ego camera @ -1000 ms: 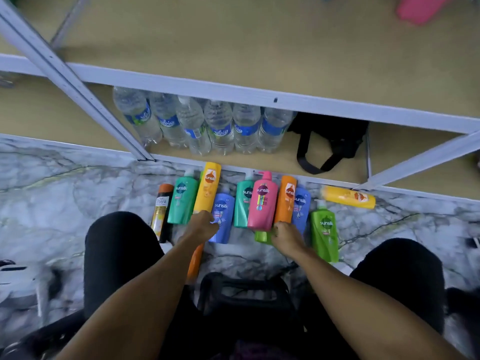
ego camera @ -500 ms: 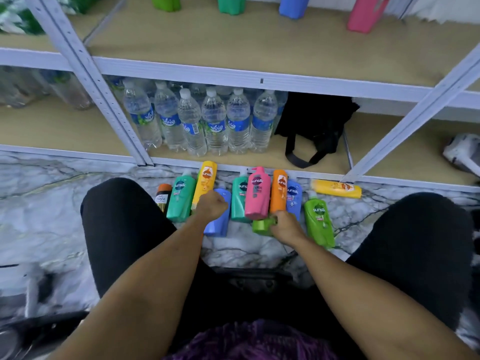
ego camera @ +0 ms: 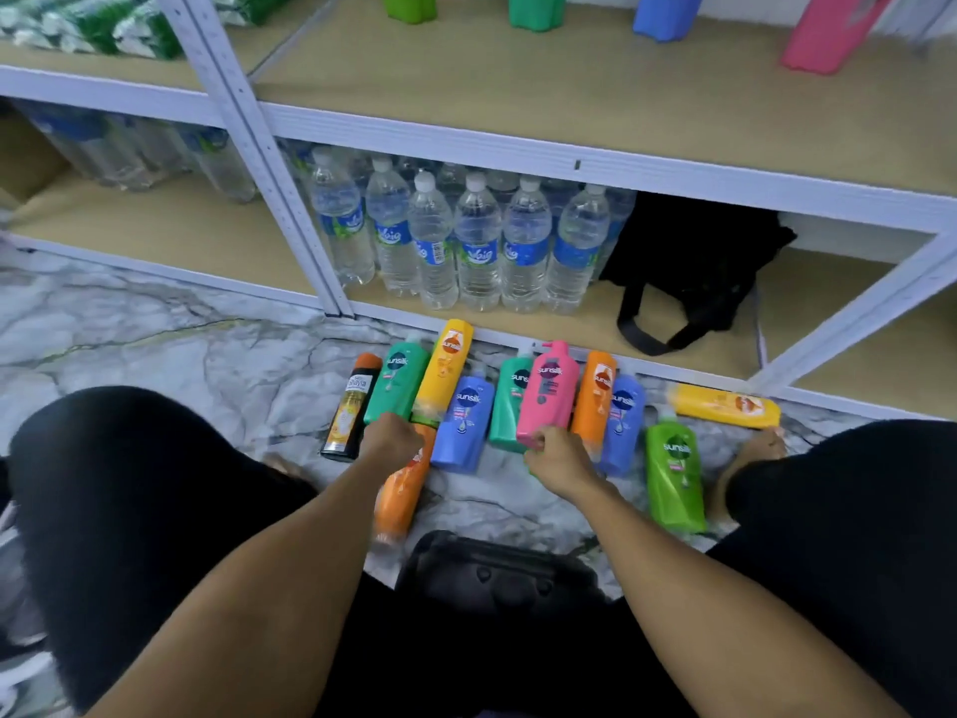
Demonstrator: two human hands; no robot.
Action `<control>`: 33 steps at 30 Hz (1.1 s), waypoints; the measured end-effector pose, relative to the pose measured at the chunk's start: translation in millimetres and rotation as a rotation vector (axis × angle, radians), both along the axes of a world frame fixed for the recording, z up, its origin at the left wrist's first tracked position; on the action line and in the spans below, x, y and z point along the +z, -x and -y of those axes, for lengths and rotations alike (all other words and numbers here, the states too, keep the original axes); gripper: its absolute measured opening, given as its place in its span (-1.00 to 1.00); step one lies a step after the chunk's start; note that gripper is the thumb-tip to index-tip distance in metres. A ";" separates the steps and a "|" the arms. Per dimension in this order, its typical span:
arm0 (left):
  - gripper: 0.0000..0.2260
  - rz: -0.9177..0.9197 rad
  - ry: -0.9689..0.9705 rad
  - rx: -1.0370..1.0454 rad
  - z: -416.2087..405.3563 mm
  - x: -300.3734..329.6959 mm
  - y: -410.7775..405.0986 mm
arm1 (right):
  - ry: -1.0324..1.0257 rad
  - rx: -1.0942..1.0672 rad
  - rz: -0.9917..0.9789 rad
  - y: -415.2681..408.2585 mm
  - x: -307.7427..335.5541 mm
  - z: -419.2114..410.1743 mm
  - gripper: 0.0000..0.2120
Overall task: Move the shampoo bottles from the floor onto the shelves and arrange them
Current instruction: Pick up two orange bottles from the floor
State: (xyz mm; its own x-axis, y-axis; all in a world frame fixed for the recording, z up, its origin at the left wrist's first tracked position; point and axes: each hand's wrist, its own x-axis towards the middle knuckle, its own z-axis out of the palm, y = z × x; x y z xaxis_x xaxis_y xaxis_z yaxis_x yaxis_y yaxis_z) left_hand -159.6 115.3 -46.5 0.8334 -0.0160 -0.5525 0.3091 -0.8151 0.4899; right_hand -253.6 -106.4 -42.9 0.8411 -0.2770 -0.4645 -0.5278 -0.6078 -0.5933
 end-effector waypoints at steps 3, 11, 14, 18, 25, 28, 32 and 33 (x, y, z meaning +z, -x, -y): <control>-0.87 -0.069 -0.032 0.025 -14.8 -27.9 5.7 | -0.002 0.010 -0.035 -16.2 -23.1 -7.0 -0.72; -0.72 -0.189 0.036 0.268 -13.1 -108.6 -11.2 | 0.022 0.011 -0.171 -28.9 -85.8 -8.5 -0.67; -0.64 -0.209 0.013 0.356 -14.6 -135.0 -13.2 | 0.017 0.035 -0.278 -20.9 -109.9 -2.9 -0.65; -0.58 -0.231 -0.067 0.337 -17.3 -157.3 -13.5 | 0.048 0.063 -0.364 -21.3 -129.3 8.7 -0.63; -0.54 -0.266 -0.095 0.239 -11.3 -159.0 -9.0 | 0.033 0.052 -0.398 -32.0 -134.7 15.7 -0.63; -0.61 -0.212 0.020 0.307 -5.0 -143.7 -2.8 | 0.000 0.031 -0.386 -30.8 -127.9 14.8 -0.62; -0.66 -0.153 0.104 0.310 1.4 -120.5 0.2 | -0.049 -0.009 -0.365 -21.2 -112.6 17.8 -0.61; -0.64 -0.146 0.110 0.306 2.6 -115.3 0.8 | -0.054 -0.032 -0.360 -17.4 -108.4 20.0 -0.63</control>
